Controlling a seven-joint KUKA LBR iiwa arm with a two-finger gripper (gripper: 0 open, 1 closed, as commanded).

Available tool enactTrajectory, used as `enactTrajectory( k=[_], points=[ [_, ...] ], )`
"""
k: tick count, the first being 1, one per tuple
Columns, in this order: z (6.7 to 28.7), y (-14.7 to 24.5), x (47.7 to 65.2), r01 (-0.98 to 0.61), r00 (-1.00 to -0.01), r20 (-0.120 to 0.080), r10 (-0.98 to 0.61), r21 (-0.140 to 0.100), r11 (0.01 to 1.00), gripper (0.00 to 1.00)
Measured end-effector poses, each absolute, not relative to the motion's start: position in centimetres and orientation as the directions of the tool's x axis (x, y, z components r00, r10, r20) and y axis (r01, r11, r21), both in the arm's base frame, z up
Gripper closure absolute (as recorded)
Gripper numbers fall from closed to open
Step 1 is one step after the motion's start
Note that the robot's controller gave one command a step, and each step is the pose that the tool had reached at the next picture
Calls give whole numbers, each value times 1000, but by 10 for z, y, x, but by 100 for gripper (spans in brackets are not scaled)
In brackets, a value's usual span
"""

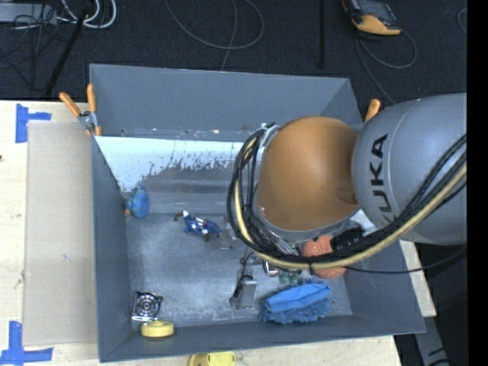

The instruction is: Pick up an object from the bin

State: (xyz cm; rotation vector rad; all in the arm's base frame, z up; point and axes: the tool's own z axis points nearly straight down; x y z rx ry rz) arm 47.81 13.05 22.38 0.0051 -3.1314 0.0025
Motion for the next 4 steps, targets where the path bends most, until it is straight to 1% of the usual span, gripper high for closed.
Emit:
enactTrajectory(
  k=[1, 2, 3, 4],
  points=[
    [227, 130, 479, -1, -1000, 6, -1, -1, 1000, 0],
    [285, 150, 487, -71, -997, 3, -71, -1, 997, 0],
    [355, 111, 520, -92, -996, -1, -92, 1, 996, 0],
    [359, 94, 519, -140, -990, -13, -140, -1, 990, 0]
  ],
)
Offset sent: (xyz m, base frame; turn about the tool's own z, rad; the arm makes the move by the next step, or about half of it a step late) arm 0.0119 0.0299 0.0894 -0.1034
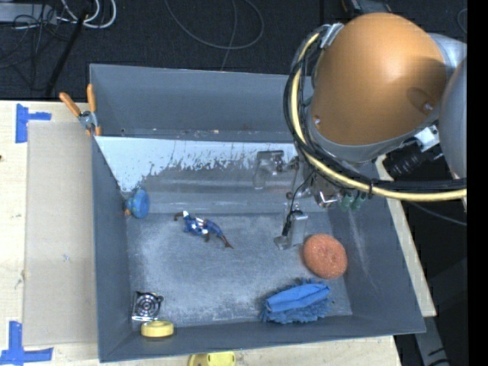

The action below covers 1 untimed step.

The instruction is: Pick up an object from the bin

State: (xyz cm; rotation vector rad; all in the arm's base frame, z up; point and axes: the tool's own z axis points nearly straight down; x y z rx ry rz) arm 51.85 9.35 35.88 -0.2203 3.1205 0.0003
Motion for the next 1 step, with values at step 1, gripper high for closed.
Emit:
enactTrajectory(
  k=[1],
  points=[
    [311, 126, 564, -115, -993, -11, -115, 1, 993, 0]
  ],
)
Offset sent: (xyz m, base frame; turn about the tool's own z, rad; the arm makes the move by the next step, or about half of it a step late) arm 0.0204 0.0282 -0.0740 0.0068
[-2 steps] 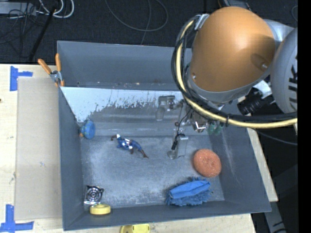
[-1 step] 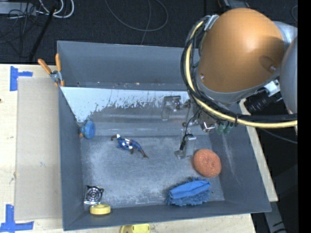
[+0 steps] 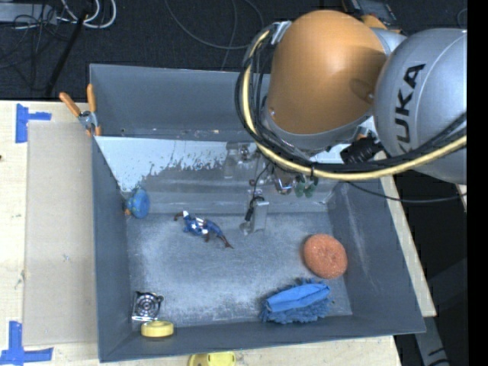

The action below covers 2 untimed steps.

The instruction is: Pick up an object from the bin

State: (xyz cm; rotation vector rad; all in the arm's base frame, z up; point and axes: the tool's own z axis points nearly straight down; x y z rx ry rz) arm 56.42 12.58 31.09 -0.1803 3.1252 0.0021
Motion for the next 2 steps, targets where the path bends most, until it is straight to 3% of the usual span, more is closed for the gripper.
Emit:
enactTrajectory(
  k=[1, 2],
  points=[
    [283, 137, 591, -105, -995, 2, -105, 0, 995, 0],
    [259, 102, 593, 45, -999, -2, 45, 1, 999, 0]
  ],
)
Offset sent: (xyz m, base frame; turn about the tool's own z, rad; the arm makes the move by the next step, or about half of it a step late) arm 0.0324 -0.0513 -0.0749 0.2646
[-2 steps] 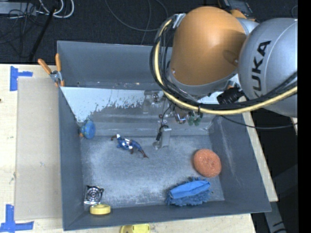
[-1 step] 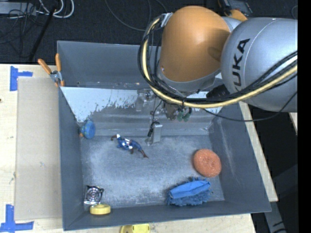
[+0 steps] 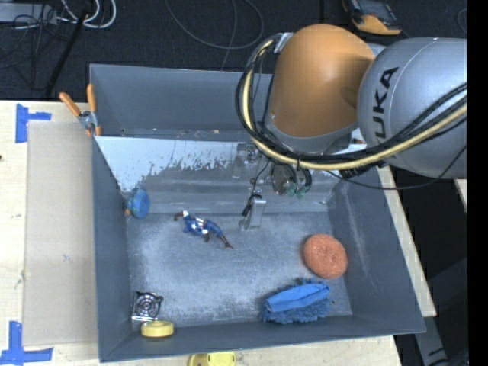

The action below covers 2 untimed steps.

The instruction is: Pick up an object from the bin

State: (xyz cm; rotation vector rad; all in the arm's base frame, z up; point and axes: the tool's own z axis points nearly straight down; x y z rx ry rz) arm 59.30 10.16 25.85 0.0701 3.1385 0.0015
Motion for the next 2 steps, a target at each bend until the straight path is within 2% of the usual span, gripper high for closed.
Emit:
enactTrajectory(
  k=[1, 2],
  points=[
    [230, 96, 593, 90, -996, 0, 90, -1, 996, 0],
    [208, 101, 591, -86, -996, 0, -86, 0, 996, 0]
  ],
)
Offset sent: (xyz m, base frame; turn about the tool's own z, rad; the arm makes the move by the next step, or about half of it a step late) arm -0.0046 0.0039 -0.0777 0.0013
